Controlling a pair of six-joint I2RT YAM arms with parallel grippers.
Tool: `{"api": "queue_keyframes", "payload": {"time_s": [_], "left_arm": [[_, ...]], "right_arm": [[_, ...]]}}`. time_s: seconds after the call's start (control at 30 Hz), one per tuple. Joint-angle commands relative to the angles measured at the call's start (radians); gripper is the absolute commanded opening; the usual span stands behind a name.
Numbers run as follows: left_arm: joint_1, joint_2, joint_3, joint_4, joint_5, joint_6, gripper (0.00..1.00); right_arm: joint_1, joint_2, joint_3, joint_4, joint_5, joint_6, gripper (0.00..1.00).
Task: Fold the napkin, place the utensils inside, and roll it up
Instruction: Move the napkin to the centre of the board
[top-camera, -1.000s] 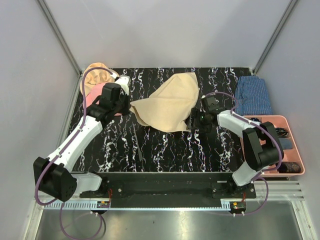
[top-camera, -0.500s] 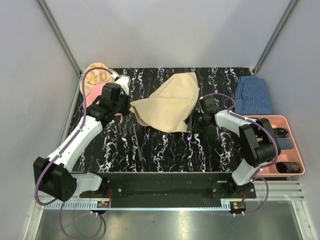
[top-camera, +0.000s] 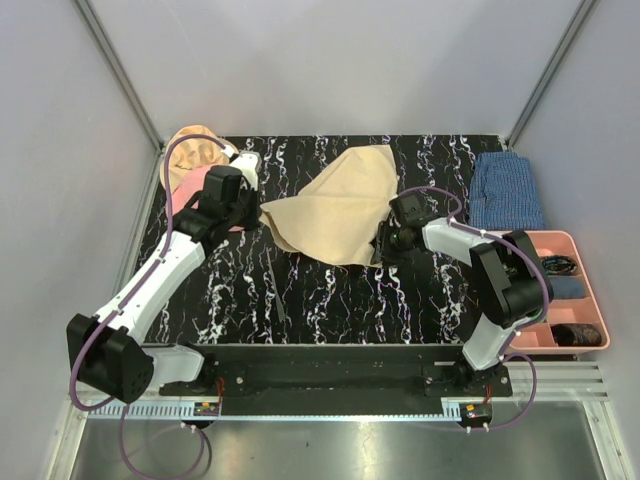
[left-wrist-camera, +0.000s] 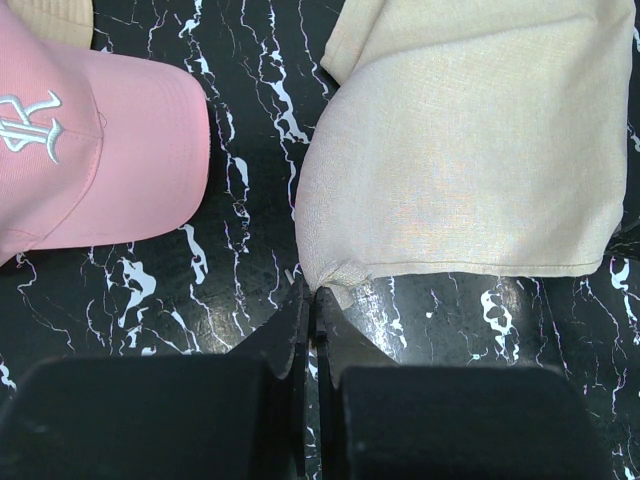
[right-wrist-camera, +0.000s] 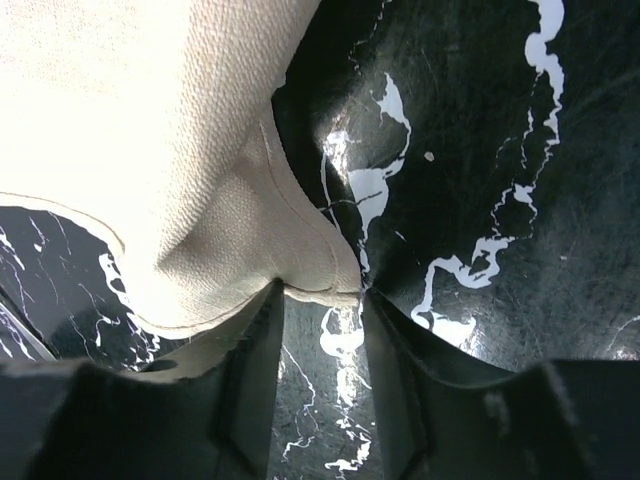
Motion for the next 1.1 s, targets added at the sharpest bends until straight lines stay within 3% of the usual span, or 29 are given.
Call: {"api": "queue_keyframes", "payload": {"time_s": [0.0,0.17,0.2,0.33,0.67,1.07], "left_arm": [[0.003,-0.022,0.046,0.013,0.012,0.007,0.00],[0.005,-0.023,0.046,0.013,-0.002,0.010,0.00],[0.005,-0.023,0.044,0.011,-0.002,0.010,0.00],[0.005,-0.022,0.044,0.014,-0.005,0.010,0.00],[0.005,-0.077,0.055,0.042,-0.031,0.001,0.00],[0.005,-0.189,0.259,0.050,-0.002,-0.021,0.00]], "right_arm": [[0.013,0.034,0.031,-0.020,0.015,-0.005,0.41],[0.014,0.053,0.034,-0.019,0.010,-0.003,0.24],[0.014,0.056,0.035,-0.019,0.010,-0.003,0.16],[0.014,0.034,0.037,-0.020,0.019,-0.014,0.00],[0.014,-0.185,0.081,-0.065,0.142,-0.054,0.00],[0.016,-0.532,0.304,-0.140,0.422,-0.238,0.00]]}}
